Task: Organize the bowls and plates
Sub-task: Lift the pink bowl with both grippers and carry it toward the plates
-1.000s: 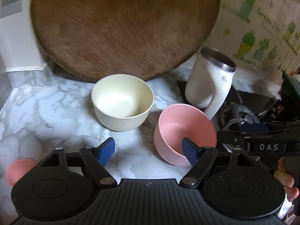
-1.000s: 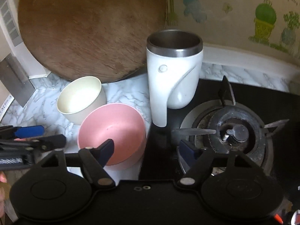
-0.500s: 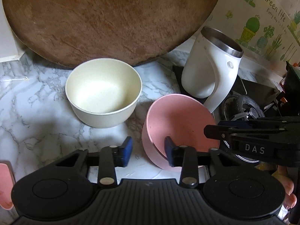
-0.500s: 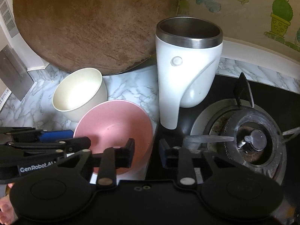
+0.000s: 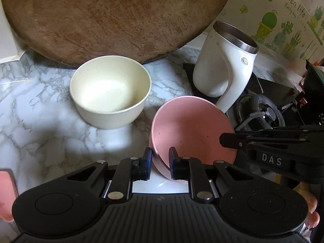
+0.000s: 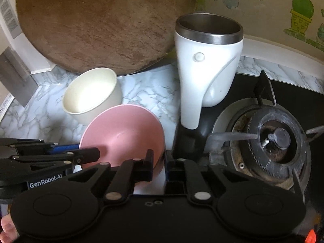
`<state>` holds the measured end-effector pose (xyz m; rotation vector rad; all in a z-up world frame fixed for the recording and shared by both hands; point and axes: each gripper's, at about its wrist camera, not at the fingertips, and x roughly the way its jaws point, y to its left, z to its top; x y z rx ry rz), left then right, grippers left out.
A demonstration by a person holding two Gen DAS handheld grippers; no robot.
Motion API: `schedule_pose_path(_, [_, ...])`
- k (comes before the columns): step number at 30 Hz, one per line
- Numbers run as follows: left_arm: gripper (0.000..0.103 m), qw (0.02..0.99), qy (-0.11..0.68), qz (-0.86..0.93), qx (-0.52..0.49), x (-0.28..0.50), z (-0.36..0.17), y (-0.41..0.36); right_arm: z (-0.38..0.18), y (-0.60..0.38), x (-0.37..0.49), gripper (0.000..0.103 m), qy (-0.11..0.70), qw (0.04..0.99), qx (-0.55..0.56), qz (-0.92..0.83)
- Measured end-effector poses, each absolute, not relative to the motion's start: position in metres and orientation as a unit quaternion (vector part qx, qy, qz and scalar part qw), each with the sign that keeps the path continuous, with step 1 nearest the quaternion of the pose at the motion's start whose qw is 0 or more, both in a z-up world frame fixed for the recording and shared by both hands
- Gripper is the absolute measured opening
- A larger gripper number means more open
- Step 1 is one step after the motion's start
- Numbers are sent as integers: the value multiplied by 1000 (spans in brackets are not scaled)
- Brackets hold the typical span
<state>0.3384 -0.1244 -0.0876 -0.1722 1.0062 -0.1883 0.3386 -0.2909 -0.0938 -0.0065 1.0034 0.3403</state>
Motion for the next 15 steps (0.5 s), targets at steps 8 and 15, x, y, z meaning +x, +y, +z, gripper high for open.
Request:
schedule_pose_path(8, [16,869,477,-84,-98,295,-68,-100,-85,-272,291,11,470,866,0,171])
schedule_pose_path(15, [17,867,482,-72,-108,245,-61,-73,-80,-247,241,12,472,861,-1,187])
